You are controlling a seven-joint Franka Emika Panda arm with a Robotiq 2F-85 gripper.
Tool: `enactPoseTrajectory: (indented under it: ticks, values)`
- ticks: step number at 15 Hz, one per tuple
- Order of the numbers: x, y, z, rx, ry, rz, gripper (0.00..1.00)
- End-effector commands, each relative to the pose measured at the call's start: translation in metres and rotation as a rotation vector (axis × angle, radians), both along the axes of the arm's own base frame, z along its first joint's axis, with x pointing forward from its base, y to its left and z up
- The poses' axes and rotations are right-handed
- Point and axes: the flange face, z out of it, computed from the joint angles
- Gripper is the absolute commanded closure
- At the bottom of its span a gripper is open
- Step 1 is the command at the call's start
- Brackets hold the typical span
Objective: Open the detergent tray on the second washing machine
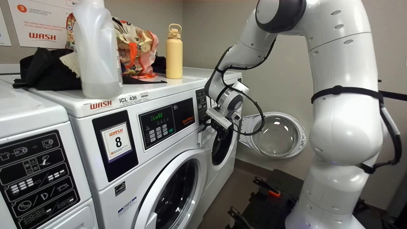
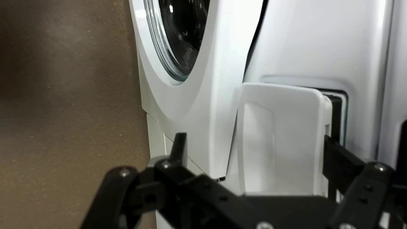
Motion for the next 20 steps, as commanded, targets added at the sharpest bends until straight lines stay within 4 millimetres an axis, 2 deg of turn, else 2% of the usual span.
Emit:
enactPoseTrajectory:
  ticks: [1, 6, 11, 16, 20]
  values:
    - [-0.026, 0.002, -0.014, 0.015, 0.074, -0.014, 0.0]
    - [-0.05, -0.002, -0.025, 0.027, 0.174, -0.018, 0.0]
    - [-0.062, -0.004, -0.018, 0.026, 0.205, -0.034, 0.0]
    - [-0.083, -0.004, -0.014, 0.03, 0.24, -0.052, 0.0]
    - [-0.089, -0.002, -0.012, 0.036, 0.251, -0.067, 0.0]
